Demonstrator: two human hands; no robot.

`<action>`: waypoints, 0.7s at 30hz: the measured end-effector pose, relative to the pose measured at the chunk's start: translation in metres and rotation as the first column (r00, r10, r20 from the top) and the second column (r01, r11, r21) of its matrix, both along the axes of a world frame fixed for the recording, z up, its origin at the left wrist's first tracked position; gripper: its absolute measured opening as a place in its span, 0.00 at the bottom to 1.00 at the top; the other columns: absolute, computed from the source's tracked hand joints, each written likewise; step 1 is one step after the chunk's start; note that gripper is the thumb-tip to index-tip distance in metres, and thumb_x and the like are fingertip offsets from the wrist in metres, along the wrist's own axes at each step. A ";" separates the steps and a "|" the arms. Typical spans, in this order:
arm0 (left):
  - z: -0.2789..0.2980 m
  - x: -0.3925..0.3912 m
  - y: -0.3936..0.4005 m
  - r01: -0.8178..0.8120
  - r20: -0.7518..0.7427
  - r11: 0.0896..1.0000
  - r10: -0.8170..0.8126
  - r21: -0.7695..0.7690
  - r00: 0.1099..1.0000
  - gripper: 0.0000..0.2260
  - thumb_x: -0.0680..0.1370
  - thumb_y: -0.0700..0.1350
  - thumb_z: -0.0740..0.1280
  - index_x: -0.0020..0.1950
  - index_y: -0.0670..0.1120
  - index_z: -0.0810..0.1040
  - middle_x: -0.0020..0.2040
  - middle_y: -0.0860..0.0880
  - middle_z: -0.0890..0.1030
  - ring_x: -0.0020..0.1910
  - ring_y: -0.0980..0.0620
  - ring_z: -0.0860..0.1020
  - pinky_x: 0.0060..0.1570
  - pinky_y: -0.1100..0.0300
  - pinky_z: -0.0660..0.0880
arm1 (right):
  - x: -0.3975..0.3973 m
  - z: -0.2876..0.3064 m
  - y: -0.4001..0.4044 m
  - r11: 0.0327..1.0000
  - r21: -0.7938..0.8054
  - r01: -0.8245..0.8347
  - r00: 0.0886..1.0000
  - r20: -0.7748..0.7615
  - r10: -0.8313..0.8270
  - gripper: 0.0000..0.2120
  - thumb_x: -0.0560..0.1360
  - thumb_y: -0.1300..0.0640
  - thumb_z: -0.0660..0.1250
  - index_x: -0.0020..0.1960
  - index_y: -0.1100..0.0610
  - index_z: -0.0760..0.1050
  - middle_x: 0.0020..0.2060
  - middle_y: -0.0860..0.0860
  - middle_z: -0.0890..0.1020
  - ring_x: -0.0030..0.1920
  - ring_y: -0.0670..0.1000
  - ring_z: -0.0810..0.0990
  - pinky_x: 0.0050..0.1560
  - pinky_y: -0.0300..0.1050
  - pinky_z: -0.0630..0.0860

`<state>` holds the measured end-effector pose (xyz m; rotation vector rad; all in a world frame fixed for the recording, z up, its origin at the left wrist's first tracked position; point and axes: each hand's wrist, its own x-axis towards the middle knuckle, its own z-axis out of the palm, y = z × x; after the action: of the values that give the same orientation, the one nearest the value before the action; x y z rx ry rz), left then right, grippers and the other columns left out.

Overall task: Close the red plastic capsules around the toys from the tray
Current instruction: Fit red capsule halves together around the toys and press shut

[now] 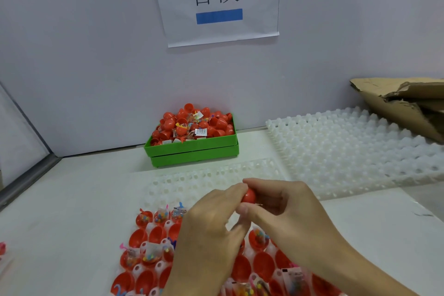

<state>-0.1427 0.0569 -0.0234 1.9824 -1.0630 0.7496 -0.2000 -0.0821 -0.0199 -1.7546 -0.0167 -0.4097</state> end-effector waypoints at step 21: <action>0.010 0.000 0.005 0.215 -0.690 0.802 -0.591 -0.557 0.417 0.21 0.62 0.50 0.81 0.54 0.59 0.85 0.47 0.42 0.86 0.50 0.44 0.85 0.46 0.59 0.81 | -0.003 0.008 -0.007 0.966 0.205 -0.159 0.984 0.110 0.138 0.31 0.65 0.82 0.69 0.58 0.54 0.79 0.48 0.49 0.87 0.51 0.50 0.86 0.47 0.38 0.81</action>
<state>-0.1424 0.0623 -0.0135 1.3191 -0.6451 -0.3161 -0.2030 -0.0895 -0.0117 -1.5099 -0.1658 -0.3703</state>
